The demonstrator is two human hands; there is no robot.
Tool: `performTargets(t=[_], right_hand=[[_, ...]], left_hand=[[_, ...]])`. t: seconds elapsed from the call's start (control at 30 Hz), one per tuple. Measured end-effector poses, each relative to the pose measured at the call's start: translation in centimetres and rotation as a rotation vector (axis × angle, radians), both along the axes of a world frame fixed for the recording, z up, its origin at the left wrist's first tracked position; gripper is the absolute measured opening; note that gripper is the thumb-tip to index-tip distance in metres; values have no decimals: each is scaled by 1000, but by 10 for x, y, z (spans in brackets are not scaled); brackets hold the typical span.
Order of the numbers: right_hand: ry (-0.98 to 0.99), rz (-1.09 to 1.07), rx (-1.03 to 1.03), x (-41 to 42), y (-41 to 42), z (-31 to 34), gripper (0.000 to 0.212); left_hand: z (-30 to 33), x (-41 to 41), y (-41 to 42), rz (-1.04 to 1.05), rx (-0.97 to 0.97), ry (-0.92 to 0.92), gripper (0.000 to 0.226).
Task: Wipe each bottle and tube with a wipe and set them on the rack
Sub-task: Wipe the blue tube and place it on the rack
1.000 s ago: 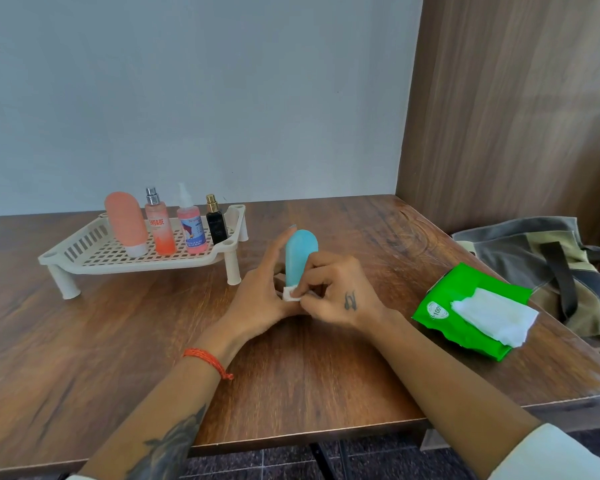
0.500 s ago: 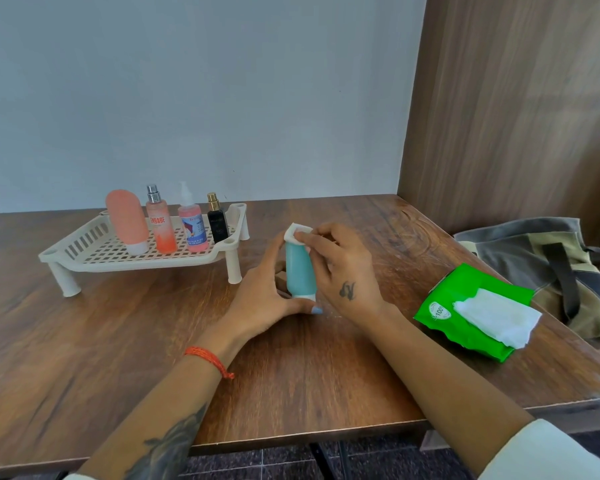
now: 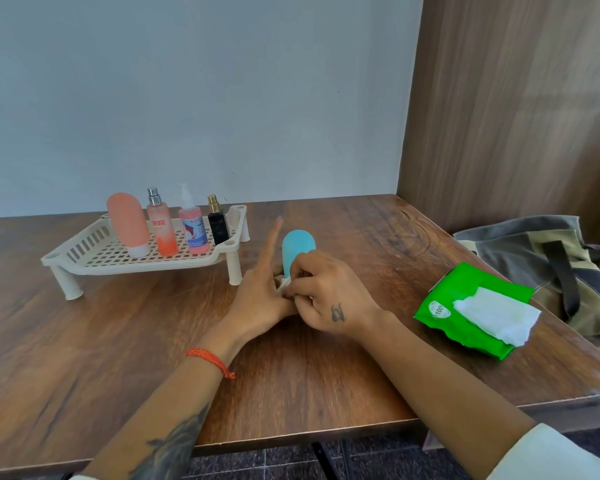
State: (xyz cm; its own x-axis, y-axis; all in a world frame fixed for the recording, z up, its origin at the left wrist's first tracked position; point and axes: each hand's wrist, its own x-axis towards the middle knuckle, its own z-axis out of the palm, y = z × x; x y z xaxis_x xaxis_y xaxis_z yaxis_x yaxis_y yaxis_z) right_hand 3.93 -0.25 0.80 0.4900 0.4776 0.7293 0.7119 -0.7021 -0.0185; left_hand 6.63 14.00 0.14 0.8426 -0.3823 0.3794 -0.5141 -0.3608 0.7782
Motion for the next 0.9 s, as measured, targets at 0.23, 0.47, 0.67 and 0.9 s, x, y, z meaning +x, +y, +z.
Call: performTargets(t=[0.23, 0.47, 0.67, 0.9], right_hand=[[-117, -124, 242, 1, -4, 5, 27], [-69, -144, 86, 2, -3, 5, 36], [-40, -57, -5, -1, -3, 4, 31], [60, -19, 81, -3, -5, 4, 30]], left_hand=[[0, 0, -3, 13, 41, 7, 126], [1, -1, -3, 43, 38, 20, 127], [4, -4, -4, 44, 35, 11, 118], [0, -1, -2, 28, 27, 80, 116]])
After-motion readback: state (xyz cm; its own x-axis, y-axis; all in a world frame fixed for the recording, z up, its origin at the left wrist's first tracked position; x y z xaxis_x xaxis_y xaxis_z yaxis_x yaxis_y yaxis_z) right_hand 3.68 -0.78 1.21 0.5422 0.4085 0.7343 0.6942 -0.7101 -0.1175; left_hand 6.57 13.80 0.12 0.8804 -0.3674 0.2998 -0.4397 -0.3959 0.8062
